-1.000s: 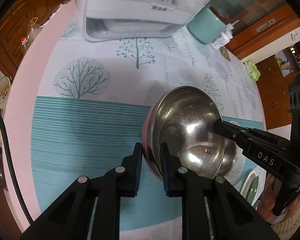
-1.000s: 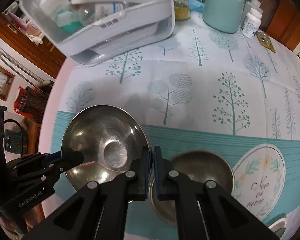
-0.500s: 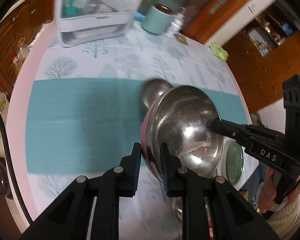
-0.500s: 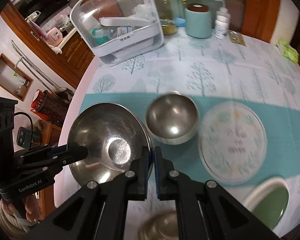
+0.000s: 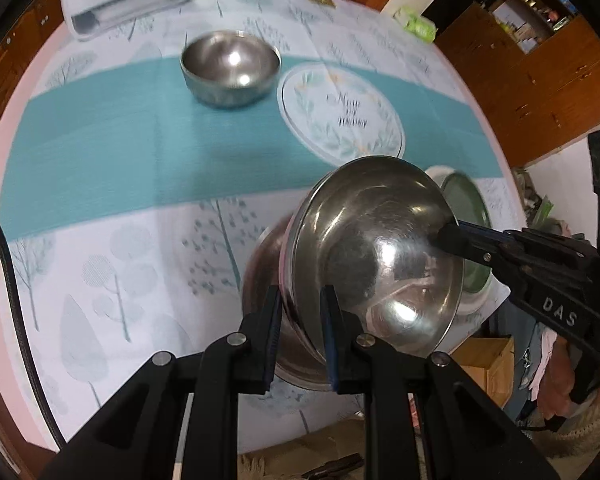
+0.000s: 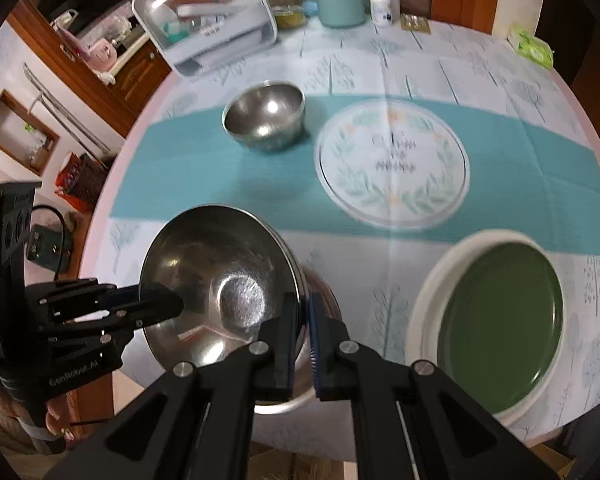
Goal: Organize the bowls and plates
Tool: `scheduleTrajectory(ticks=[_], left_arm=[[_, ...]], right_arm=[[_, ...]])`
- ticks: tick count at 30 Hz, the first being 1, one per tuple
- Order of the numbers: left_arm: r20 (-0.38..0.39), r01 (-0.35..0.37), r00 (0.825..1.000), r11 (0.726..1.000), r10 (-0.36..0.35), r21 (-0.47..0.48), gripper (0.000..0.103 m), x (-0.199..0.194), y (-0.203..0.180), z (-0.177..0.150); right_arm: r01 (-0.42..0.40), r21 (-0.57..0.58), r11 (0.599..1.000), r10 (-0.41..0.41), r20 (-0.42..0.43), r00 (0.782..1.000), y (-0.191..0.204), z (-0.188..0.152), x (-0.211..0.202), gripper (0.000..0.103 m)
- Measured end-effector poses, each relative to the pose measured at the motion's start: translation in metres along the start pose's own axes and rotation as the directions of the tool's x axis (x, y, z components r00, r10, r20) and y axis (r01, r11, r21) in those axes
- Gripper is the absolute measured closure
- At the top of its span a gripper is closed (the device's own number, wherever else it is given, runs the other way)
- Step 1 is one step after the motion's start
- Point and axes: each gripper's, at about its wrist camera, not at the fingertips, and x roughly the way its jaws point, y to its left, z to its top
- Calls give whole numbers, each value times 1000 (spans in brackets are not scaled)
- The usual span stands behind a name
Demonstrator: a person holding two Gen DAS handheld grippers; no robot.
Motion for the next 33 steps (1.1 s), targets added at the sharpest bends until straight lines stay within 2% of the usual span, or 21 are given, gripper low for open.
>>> scheduleTrajectory(ticks=[7, 14, 16, 21, 31, 33], left_arm=[[-38, -62, 997, 998, 61, -15, 87, 24, -4, -13], [-53, -82, 995, 996, 80, -39, 83, 37, -1, -17], [-51, -89, 995, 995, 87, -36, 77, 39, 0, -17], [-13, -98, 995, 995, 98, -22, 53, 30, -5, -13], [37, -109, 993, 994, 109, -8, 51, 11, -8, -4], [45, -114, 992, 993, 114, 2, 48, 8, -11, -3]], right_arm=[[16, -15, 1000, -17, -38, 999, -7, -21, 18, 96], [16, -35, 999, -19, -71, 997, -6, -25, 36, 96], [20, -40, 999, -23, -83, 996, -5, -26, 40, 96], [58, -47, 997, -61, -59, 996, -3, -25, 38, 92], [41, -22, 999, -42, -11, 999, -7, -22, 23, 91], [34, -17, 999, -34, -5, 999, -6, -23, 21, 91]])
